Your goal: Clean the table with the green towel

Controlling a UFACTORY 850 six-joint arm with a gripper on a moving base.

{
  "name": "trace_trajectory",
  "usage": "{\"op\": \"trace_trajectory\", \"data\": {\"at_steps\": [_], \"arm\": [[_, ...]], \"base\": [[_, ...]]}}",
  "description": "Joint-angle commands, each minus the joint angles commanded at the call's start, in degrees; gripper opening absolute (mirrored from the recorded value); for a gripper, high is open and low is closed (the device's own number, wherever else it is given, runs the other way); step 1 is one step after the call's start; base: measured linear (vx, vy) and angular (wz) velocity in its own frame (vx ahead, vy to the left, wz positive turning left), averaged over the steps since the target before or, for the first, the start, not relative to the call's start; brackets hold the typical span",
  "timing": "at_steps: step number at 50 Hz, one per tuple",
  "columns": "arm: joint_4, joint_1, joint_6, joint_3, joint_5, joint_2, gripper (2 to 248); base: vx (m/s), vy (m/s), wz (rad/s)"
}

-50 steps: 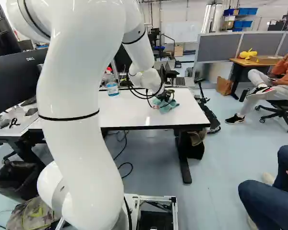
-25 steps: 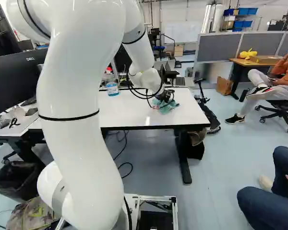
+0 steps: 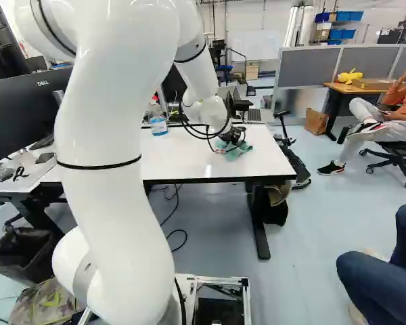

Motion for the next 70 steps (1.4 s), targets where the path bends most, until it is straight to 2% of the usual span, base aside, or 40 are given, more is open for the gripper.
{"op": "trace_trajectory", "data": {"at_steps": [15,42,54,70], "arm": [[0.0,-2.15,0.0,0.07,0.0,0.05,34],[0.0,-4.37,0.0,7.05,0.0,5.79,34],[0.0,-3.6,0.0,10.23,0.0,8.51,34],[0.0,-1.14,0.0,13.07,0.0,11.0,34]], "base": [[0.0,0.0,0.0],[0.0,0.0,0.0],[0.0,0.0,0.0],[0.0,0.0,0.0]]}}
